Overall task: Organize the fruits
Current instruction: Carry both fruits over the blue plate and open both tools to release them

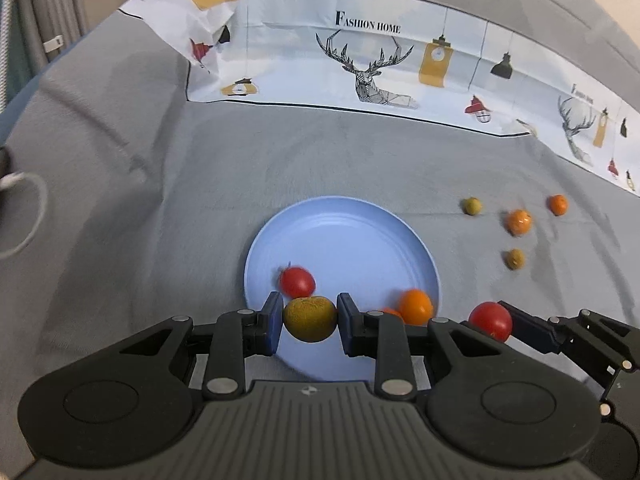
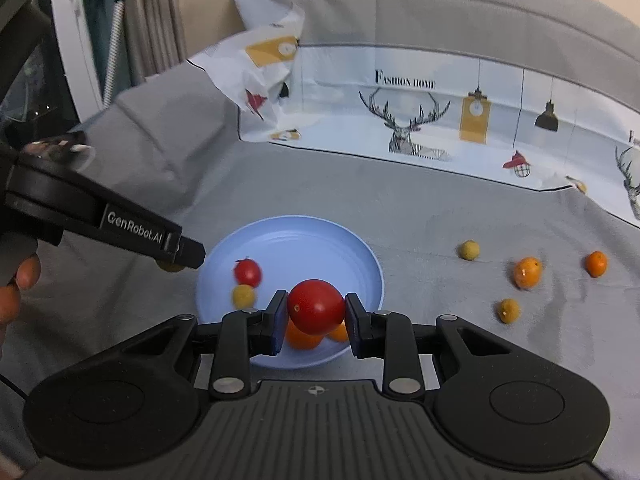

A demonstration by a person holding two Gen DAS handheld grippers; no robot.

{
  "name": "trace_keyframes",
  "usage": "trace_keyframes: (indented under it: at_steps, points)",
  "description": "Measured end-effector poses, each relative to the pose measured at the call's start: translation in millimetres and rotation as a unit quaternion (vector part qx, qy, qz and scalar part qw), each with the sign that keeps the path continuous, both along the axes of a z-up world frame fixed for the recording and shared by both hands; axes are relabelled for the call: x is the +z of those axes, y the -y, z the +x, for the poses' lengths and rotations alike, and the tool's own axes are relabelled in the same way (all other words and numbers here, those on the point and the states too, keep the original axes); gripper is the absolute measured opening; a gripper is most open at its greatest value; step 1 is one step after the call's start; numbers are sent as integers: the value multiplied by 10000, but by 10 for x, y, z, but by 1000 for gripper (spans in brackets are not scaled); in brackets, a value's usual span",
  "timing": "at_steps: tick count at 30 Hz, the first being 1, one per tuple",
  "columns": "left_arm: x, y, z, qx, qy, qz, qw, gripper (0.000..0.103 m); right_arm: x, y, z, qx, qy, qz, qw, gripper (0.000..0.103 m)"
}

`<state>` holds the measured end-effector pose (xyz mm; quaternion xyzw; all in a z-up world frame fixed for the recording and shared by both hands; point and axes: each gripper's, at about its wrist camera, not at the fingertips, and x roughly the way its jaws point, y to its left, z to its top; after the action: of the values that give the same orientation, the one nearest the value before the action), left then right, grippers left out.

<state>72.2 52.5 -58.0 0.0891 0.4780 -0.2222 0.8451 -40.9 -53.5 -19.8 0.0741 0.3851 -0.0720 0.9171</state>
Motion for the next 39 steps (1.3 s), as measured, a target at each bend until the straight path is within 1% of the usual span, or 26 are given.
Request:
trace_keyframes:
  at_steps: [4,9,12,14,15,16,17,18,19,20,22,25,28,31,33,36,39]
  points:
    - [-213,128,242,34,-111,168,9998,32,-208,83,263,6,-146,4,9999,31]
    - [-417,235,454,16,-182,376,9991,32,-438,141,521,44,-291,6,9996,31]
    - [-486,279,532,-49,-125,376,9992,33,-548,184,658,96,-383,55,9992,31]
    - [-486,316,552,-97,-47,437,9990,54,-600,198,750,180,-443,84,9988,32]
    - [-466,321,555,-81,-5,442,9990,80,-614,205,799,235,-489,95,9985,33]
    - [-428,315,547,-27,83,408,9991,92,-607,209,830,269,-503,92,9983,43]
    - [-377,295,519,24,197,355,9992,102,-573,204,826,224,-487,36,9986,51]
    - [-322,273,480,47,285,314,9991,102,-532,207,807,145,-432,-25,9990,68]
    - [-277,266,442,47,310,337,9989,103,-484,210,766,87,-367,-58,9993,80]
    - [-238,256,403,31,263,414,9988,103,-434,214,713,46,-320,-75,9995,82]
    - [-160,200,294,57,129,466,9988,103,-330,199,579,-8,-324,-58,9995,86]
    - [-42,80,64,111,-9,563,9984,103,-191,157,320,-76,-351,95,9993,91]
    - [82,-55,-229,217,-34,726,9971,103,-39,45,10,-102,-388,219,9990,92]
    - [175,-186,-519,232,-102,773,9967,103,118,-100,-273,-104,-317,239,9992,93]
    - [235,-283,-728,250,-79,753,9968,103,232,-206,-456,-81,-195,185,9996,96]
    - [291,-429,-1028,404,7,713,9966,103,371,-331,-713,-39,-32,-2,10000,98]
    - [352,-508,-1288,326,161,750,9965,103,443,-430,-944,-1,-24,-82,10000,98]
